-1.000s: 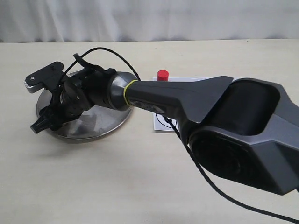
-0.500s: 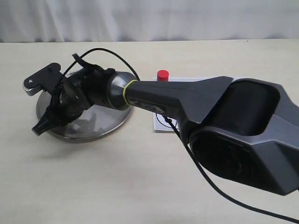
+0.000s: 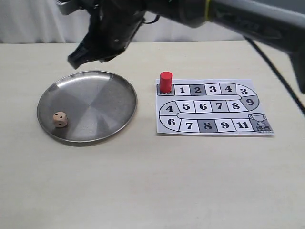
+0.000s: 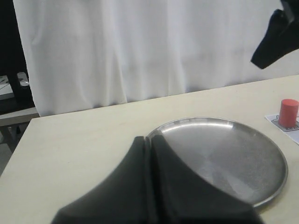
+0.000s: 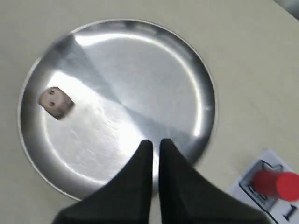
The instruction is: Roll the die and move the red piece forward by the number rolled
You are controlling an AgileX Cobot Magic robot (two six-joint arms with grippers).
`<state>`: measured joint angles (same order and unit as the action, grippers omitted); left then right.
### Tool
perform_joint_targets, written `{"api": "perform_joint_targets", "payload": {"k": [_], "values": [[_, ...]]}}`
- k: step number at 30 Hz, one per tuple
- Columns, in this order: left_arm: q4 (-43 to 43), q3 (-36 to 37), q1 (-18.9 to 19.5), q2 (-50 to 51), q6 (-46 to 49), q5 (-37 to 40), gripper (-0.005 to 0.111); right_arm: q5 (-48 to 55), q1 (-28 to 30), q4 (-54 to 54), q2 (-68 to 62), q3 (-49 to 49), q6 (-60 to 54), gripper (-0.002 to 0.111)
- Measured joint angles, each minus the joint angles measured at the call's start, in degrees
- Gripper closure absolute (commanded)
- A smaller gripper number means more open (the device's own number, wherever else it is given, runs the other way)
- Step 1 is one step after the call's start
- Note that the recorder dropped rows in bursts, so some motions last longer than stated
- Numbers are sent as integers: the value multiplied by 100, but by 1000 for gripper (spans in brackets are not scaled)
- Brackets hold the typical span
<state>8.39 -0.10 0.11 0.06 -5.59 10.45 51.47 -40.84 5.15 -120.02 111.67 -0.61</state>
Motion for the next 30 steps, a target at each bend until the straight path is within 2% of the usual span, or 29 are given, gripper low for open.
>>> {"api": "perform_joint_targets", "payload": {"k": [5, 12, 15, 17, 19, 21, 23, 28, 30], "values": [[0, 0, 0, 0, 0, 0, 107, -111, 669, 25, 431, -1033, 11, 104], [0, 0, 0, 0, 0, 0, 107, -1159, 1510, -401, 737, -2709, 119, 104], [0, 0, 0, 0, 0, 0, 107, -1833, 1479, -1251, 737, -3188, -437, 103], [0, 0, 0, 0, 0, 0, 107, -2404, 1127, -1752, 702, -3213, -914, 90], [0, 0, 0, 0, 0, 0, 107, -2903, 662, -1936, 436, -2962, -1070, 60], [0, 0, 0, 0, 0, 0, 107, -3148, 194, -1990, -54, -2464, -1116, 43], [0, 0, 0, 0, 0, 0, 107, -3134, -215, -2003, -656, -1773, -1139, 33], [0, 0, 0, 0, 0, 0, 107, -2331, -717, -2013, -2081, 154, -1201, 31], [0, 0, 0, 0, 0, 0, 107, -2229, -739, -2013, -2331, 474, -1257, 31]]}}
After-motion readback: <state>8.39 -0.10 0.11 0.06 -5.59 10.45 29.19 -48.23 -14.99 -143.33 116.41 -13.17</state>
